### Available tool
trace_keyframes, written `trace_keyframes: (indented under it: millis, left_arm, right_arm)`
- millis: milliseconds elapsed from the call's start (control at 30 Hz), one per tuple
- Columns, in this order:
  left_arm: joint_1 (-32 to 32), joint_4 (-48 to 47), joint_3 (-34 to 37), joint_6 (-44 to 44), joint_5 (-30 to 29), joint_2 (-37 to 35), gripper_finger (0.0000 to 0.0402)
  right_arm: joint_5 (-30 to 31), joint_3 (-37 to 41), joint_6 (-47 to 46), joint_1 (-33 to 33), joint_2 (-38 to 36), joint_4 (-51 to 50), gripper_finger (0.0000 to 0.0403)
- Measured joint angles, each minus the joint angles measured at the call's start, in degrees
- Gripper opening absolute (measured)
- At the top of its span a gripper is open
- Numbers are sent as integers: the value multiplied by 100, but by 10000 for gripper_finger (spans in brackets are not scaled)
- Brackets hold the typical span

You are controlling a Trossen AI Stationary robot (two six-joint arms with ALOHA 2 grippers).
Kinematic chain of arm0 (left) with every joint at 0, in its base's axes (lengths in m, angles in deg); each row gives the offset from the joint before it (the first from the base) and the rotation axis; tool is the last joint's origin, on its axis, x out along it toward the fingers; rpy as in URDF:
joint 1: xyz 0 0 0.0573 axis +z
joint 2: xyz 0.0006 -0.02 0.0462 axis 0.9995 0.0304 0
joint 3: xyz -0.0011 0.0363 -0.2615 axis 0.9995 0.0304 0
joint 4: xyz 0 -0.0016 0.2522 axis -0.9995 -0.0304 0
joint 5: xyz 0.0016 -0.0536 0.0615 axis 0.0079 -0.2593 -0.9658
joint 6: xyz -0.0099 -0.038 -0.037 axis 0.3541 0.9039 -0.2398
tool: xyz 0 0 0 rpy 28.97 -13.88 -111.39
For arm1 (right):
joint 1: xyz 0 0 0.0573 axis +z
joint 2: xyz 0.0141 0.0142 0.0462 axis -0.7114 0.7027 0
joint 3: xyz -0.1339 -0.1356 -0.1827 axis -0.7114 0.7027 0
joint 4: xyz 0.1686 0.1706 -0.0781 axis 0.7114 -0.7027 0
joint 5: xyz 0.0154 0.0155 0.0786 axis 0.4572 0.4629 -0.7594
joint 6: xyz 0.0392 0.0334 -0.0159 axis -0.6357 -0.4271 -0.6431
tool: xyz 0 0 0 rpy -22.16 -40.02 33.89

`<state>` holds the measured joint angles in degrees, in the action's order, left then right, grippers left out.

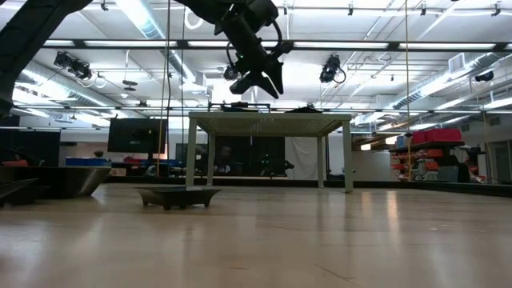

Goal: Pick & Place Mini shaped plates
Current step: Stack the leaf shaped plate on top of the leaf shaped plate on the shelf, then stack the distorted square plate on top of the distorted square plate on the shelf

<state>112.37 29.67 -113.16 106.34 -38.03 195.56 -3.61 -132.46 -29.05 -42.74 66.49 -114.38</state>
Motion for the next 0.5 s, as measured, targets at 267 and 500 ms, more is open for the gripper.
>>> trace_keyframes:
  millis: [267, 500]
  left_arm:
    - [-77, 2, 0, -65, -166, -2, 103]
    - [-272, 68, 2, -1402, -156, -259, 102]
  right_arm:
    - [-2, 0, 0, 2, 0, 0, 4]
    - [0, 1, 0, 1, -1, 0, 4]
